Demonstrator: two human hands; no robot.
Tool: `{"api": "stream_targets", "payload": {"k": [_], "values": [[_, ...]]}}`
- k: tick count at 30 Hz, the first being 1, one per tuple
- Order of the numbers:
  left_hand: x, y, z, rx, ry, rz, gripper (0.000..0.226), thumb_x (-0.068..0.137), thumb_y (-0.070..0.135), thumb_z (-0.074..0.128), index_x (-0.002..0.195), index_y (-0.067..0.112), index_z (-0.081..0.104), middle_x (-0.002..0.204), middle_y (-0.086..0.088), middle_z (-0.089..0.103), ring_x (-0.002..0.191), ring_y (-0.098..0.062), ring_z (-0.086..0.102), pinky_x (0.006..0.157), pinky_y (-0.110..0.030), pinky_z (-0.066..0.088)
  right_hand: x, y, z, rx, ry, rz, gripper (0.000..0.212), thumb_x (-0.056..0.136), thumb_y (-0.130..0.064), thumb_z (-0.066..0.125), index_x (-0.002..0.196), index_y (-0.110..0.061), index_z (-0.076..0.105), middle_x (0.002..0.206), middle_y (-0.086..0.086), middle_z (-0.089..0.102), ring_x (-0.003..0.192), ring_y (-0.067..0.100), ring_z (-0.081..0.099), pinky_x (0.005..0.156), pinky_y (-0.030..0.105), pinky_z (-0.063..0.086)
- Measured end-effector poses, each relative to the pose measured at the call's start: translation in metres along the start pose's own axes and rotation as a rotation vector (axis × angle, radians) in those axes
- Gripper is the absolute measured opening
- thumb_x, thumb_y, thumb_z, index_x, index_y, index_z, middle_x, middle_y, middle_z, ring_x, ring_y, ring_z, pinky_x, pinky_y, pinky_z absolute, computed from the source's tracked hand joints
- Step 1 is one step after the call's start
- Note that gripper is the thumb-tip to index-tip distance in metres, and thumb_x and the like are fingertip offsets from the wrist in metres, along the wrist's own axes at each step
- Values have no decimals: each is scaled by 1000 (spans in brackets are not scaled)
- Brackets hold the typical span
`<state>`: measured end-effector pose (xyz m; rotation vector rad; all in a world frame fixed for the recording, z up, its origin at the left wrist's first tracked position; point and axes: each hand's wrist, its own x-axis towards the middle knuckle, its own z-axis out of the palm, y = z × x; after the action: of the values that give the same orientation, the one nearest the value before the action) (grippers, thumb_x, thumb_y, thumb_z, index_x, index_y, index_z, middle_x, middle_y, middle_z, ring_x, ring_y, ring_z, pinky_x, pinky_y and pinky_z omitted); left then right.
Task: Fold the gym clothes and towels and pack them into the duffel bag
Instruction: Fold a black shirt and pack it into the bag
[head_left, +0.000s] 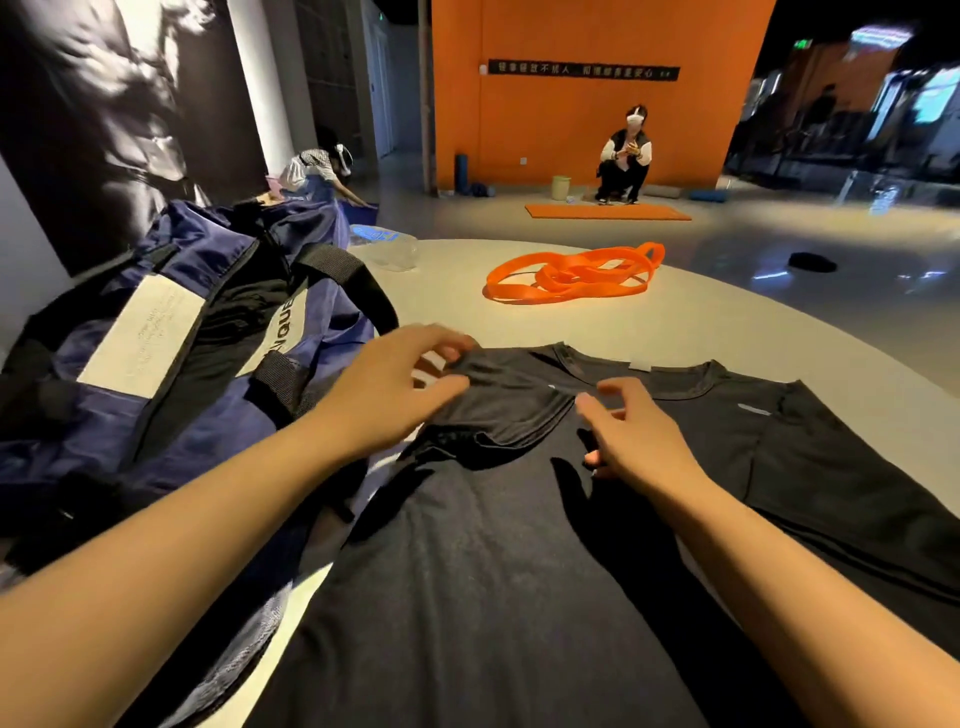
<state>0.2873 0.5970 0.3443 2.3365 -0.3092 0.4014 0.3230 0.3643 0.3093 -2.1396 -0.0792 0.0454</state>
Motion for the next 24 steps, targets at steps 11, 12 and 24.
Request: {"api": "stream_targets", "payload": {"k": [11, 12, 24], "values": [[-45, -35, 28, 422, 97, -100, 24, 90, 37, 62, 113, 34, 64, 108, 12, 66, 99, -15, 62, 78, -31, 45, 51, -7, 20, -542, -22, -69, 46, 96, -45, 46, 131, -16, 46, 129, 10, 52, 113, 30, 53, 85, 36, 42], [-47, -39, 30, 425, 133, -51, 21, 88, 30, 66, 109, 31, 67, 105, 10, 67, 96, -18, 64, 74, -31, 44, 55, -7, 23, -590, -3, -53, 45, 96, -46, 44, 129, -15, 47, 127, 11, 52, 112, 32, 52, 83, 37, 41], [-48, -47, 26, 237, 268, -89, 17, 89, 20, 64, 104, 28, 68, 92, 9, 70, 82, -18, 65, 70, -30, 45, 39, -23, -9, -227, 171, -39, 7, 85, -16, 57, 90, -11, 55, 80, 9, 62, 71, 27, 65, 72, 45, 58]]}}
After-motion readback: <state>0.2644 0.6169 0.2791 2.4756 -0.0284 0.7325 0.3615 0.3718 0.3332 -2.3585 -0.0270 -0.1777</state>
